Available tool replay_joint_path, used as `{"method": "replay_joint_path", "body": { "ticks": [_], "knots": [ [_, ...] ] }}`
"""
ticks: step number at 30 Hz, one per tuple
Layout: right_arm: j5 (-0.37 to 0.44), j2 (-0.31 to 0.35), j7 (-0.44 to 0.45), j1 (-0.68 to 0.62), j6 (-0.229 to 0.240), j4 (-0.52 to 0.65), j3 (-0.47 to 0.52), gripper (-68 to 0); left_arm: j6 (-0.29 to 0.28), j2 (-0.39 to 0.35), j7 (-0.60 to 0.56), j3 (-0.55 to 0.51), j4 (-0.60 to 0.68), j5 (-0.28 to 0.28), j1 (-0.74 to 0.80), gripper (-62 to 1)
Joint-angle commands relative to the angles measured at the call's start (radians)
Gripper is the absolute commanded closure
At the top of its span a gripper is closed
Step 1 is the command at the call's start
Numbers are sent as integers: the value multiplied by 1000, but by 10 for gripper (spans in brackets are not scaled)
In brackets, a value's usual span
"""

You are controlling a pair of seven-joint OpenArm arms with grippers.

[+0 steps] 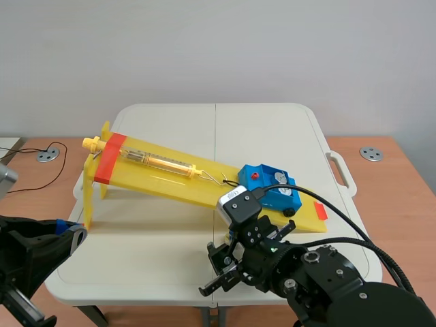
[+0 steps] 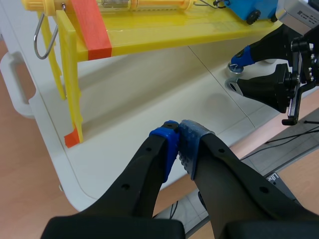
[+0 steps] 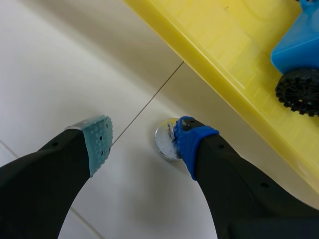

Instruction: Place the four metal weights on the blue cart on the ramp.

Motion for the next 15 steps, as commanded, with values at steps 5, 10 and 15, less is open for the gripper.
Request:
{"method": "replay_joint_path", "body": {
  "ticks": [5,10,15],
  "knots": [
    [37,-22,100,100,-25,21,-10,-229,-36,0,-96,-17,71,-77,-20,-27],
    [37,-22,63,100,-26,21,-10,-147,-36,0,-96,-17,71,-77,-20,-27],
    [37,-19,16,100,-26,21,-10,-84,-36,0,-96,-17,71,-77,-20,-27]
  ]
}}
